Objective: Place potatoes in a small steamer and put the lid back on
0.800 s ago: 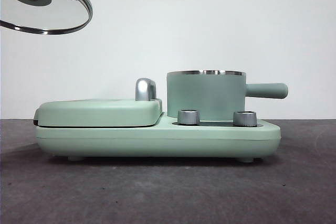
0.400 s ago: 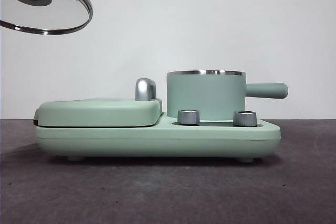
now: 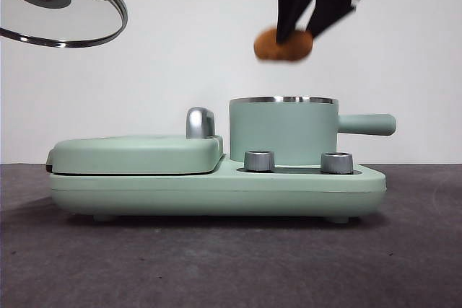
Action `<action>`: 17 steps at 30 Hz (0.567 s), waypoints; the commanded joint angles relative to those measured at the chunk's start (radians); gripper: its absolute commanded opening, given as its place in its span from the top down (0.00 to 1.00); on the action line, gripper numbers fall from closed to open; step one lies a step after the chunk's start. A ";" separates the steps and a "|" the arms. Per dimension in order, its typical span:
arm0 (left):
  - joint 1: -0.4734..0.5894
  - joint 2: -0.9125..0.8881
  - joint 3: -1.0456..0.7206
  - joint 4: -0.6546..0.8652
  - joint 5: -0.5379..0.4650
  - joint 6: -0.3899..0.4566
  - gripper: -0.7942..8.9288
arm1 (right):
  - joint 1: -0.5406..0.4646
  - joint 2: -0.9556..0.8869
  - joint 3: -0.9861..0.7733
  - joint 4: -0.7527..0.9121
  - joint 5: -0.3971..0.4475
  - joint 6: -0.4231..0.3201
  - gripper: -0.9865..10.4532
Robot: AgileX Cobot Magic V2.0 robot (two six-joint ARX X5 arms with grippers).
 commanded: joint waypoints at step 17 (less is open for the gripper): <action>-0.002 0.001 0.014 0.027 -0.007 -0.003 0.91 | -0.012 0.235 0.026 0.019 -0.039 0.005 0.64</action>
